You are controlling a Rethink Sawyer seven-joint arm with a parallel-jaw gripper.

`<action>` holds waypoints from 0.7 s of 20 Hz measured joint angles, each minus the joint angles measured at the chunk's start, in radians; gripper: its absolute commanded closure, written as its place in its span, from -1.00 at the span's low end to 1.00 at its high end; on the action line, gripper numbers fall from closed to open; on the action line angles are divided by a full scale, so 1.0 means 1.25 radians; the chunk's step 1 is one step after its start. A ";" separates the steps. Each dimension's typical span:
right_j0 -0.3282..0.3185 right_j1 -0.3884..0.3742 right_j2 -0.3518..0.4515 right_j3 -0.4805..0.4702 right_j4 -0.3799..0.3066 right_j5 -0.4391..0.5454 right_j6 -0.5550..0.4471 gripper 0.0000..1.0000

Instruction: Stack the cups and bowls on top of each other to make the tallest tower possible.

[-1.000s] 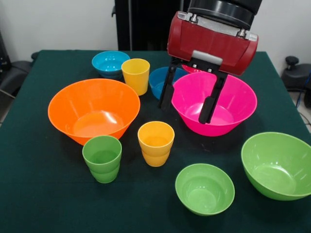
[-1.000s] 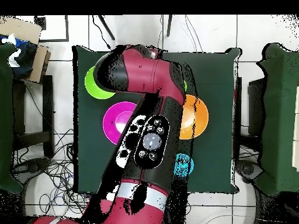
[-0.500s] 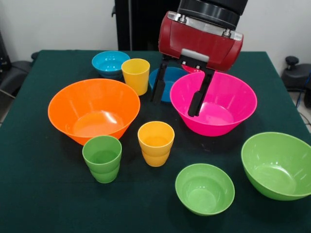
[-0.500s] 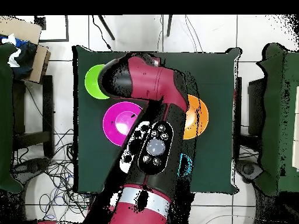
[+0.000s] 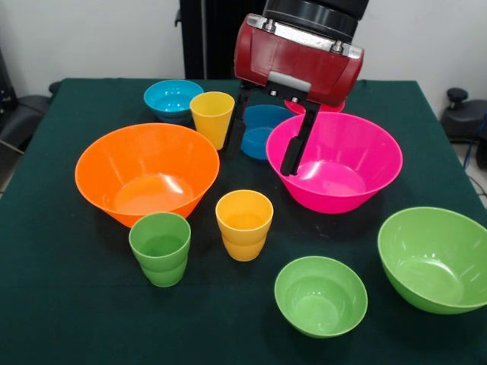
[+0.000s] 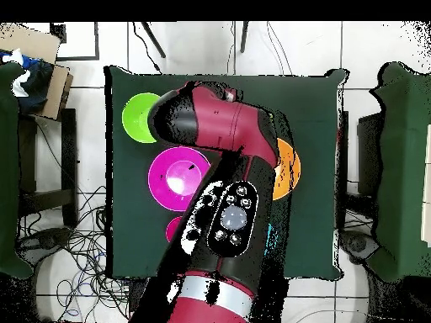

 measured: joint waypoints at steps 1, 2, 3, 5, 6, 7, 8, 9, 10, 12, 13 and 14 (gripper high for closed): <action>-0.003 0.000 0.001 0.003 0.001 -0.006 0.000 -1.00; -0.005 0.000 0.001 0.006 0.002 -0.011 0.000 -1.00; -0.007 0.000 0.002 0.008 0.003 -0.017 0.000 -1.00; -0.010 0.000 0.002 0.014 0.006 -0.029 0.000 -1.00; -0.011 0.000 0.003 0.015 0.008 -0.032 0.000 -1.00; -0.011 0.000 0.003 0.017 0.009 -0.034 0.000 -1.00; -0.012 0.000 0.003 0.017 0.011 -0.034 0.000 -1.00; -0.012 0.000 0.003 0.018 0.012 -0.033 0.000 -1.00; -0.013 0.000 0.005 0.020 0.014 -0.033 0.000 -1.00; -0.014 0.000 0.007 0.022 0.016 -0.033 0.000 -1.00; -0.014 0.000 0.007 0.023 0.016 -0.033 0.000 -1.00; -0.014 0.000 0.008 0.023 0.016 -0.033 0.000 -1.00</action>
